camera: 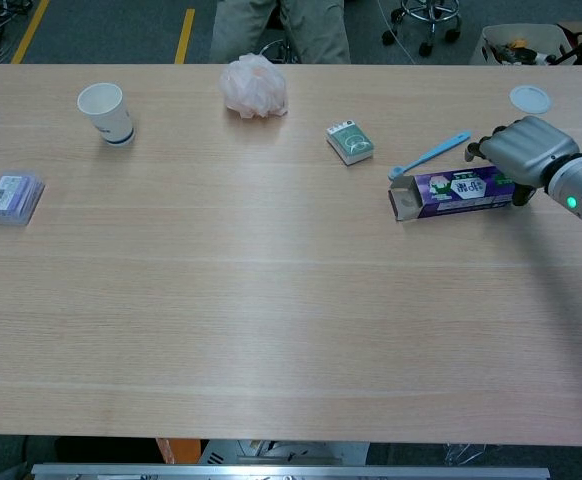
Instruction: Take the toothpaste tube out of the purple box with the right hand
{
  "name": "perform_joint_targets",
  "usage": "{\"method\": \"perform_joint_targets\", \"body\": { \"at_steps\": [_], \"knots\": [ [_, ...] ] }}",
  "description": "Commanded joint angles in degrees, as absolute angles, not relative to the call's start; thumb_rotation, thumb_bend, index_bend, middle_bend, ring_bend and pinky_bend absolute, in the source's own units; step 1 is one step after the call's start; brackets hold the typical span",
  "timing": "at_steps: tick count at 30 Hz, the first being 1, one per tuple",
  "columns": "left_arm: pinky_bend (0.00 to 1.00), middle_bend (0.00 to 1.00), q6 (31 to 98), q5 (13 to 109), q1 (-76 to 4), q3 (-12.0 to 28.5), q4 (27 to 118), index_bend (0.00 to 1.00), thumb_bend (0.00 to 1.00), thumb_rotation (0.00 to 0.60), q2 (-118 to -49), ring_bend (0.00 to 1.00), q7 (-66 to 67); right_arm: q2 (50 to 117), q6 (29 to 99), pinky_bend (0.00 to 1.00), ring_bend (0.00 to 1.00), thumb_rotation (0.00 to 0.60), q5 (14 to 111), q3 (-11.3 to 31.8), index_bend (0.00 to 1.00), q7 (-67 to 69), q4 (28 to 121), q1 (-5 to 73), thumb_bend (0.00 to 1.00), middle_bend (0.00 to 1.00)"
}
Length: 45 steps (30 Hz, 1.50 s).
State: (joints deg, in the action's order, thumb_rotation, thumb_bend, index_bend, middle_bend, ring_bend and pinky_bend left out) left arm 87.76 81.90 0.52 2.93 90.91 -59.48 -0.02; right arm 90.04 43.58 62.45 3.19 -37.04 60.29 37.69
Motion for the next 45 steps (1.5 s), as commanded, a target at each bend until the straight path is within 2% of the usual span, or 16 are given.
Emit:
{"method": "perform_joint_targets", "body": {
  "at_steps": [1, 8, 15, 24, 31, 37, 45],
  "knots": [
    [0.19, 0.2, 87.82, 81.89, 0.61, 2.86, 91.18, 0.22, 0.33, 0.6, -59.37, 0.18, 0.14, 91.01, 42.06, 0.3, 0.23, 0.6, 62.09, 2.9, 0.27, -36.13, 58.26, 38.1, 0.05, 0.32],
    [0.19, 0.2, 87.99, 81.74, 0.9, 2.75, 91.48, 0.22, 0.33, 0.6, -59.07, 0.18, 0.1, 91.76, 41.33, 0.38, 0.28, 0.6, 62.2, 2.66, 0.38, -35.17, 56.64, 38.46, 0.05, 0.37],
    [0.19, 0.2, 87.96, 81.76, 0.96, 2.69, 91.26, 0.22, 0.33, 0.6, -59.29, 0.18, -0.09, 91.18, 42.13, 0.51, 0.38, 0.6, 61.96, 2.98, 0.51, -35.36, 57.8, 38.71, 0.08, 0.45],
    [0.19, 0.2, 88.63, 82.17, 1.24, 2.74, 91.16, 0.22, 0.33, 0.6, -58.93, 0.18, -0.77, 82.8, 45.72, 0.55, 0.42, 0.6, 64.05, 4.61, 0.52, -41.22, 71.45, 41.98, 0.08, 0.46],
    [0.19, 0.2, 88.39, 81.97, 1.42, 2.65, 89.99, 0.22, 0.33, 0.6, -59.49, 0.18, -2.17, 74.51, 44.47, 0.55, 0.42, 0.6, 61.63, 6.48, 0.52, -50.16, 83.28, 47.7, 0.08, 0.46],
    [0.19, 0.2, 88.85, 82.14, 1.71, 2.69, 89.2, 0.22, 0.33, 0.6, -59.56, 0.18, -3.39, 71.89, 44.38, 0.55, 0.42, 0.6, 57.68, 6.43, 0.52, -56.57, 88.79, 51.75, 0.08, 0.46],
    [0.19, 0.2, 88.78, 82.04, 1.93, 2.62, 88.54, 0.22, 0.33, 0.6, -59.57, 0.18, -4.06, 70.92, 47.04, 0.55, 0.42, 0.6, 54.34, 5.17, 0.52, -57.22, 91.67, 52.8, 0.08, 0.46]
  ]
}}
